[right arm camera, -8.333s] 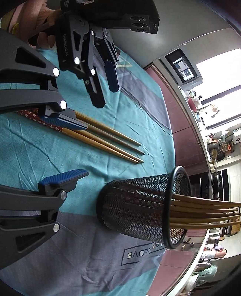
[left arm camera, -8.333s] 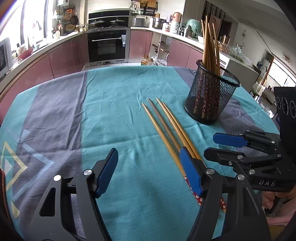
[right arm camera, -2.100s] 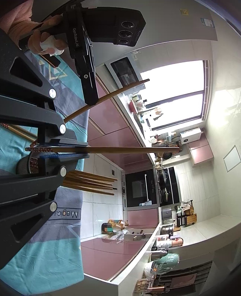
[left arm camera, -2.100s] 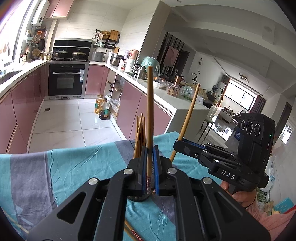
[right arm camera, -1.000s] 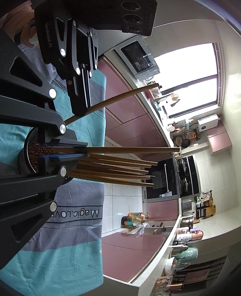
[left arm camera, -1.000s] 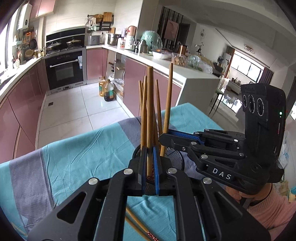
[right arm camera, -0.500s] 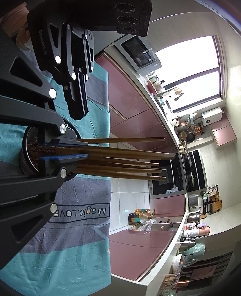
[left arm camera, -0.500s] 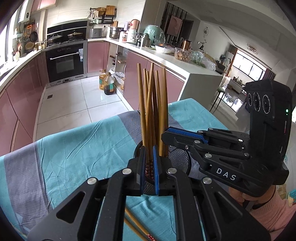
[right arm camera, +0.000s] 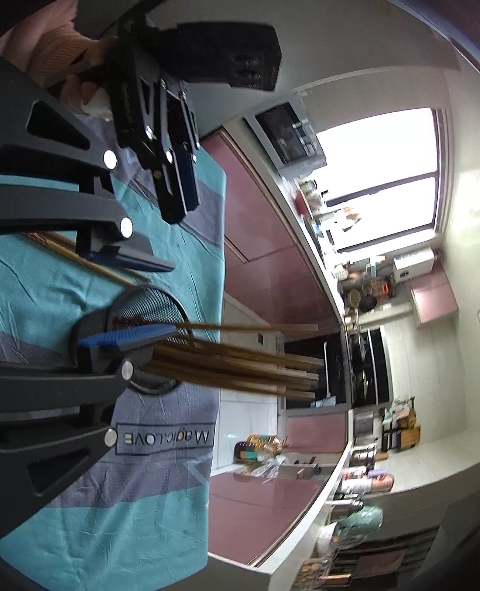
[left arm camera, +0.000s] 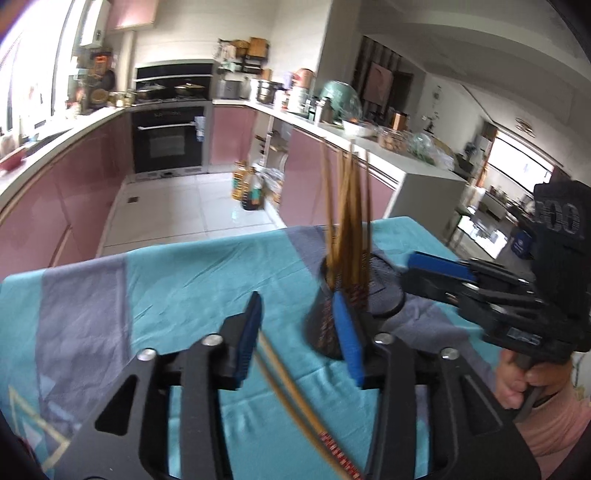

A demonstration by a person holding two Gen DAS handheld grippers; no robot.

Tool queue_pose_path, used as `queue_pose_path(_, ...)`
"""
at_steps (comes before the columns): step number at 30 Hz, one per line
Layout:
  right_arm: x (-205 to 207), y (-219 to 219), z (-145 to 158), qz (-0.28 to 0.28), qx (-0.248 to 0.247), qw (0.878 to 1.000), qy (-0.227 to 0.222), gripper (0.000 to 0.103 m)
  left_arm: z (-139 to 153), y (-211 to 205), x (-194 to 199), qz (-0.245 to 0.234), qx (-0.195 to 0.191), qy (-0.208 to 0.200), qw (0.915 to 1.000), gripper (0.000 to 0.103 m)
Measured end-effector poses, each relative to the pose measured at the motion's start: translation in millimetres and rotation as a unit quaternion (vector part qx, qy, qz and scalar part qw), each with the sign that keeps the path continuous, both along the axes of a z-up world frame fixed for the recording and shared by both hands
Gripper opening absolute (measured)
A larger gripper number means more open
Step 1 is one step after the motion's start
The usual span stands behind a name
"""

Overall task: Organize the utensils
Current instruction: 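Withdraw both grippers from the cup back over the last two chopsticks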

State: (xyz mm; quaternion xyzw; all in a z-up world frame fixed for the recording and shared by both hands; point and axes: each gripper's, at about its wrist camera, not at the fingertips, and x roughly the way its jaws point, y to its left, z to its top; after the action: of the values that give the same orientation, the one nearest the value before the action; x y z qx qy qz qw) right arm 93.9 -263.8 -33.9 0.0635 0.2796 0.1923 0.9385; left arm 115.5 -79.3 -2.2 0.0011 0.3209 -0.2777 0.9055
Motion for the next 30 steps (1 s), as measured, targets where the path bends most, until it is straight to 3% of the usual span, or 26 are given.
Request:
queue_pose_path(1, -4, 3, -1, 0.008, -0.001, 1.0, 0.001, 0.035, -3, 6, -3, 0.009, 0.001, -0.002, 1.0, 0.056)
queue_pose_path(5, -13, 21, -21, 0.04, -0.009, 0.999, 0.03, 0.037, -20, 25, -15, 0.044, 0.019, -0.001, 0.9988, 0.063)
queue_pose_path(12, -3, 45, -69, 0.054, -0.024, 0.993, 0.104, 0.037, -55, 39, -23, 0.073, 0.047, 0.03, 0.9958, 0.063)
queue_pose_path(20, -6, 50, -87, 0.043, -0.024, 0.991, 0.128, 0.037, -78, 39, -34, 0.085, 0.058, 0.048, 0.9936, 0.064)
queue_pose_path(30, -6, 57, -96, 0.041, -0.03, 0.989, 0.137, 0.037, -85, 35, -38, 0.089, 0.064, 0.054, 0.9925, 0.064)
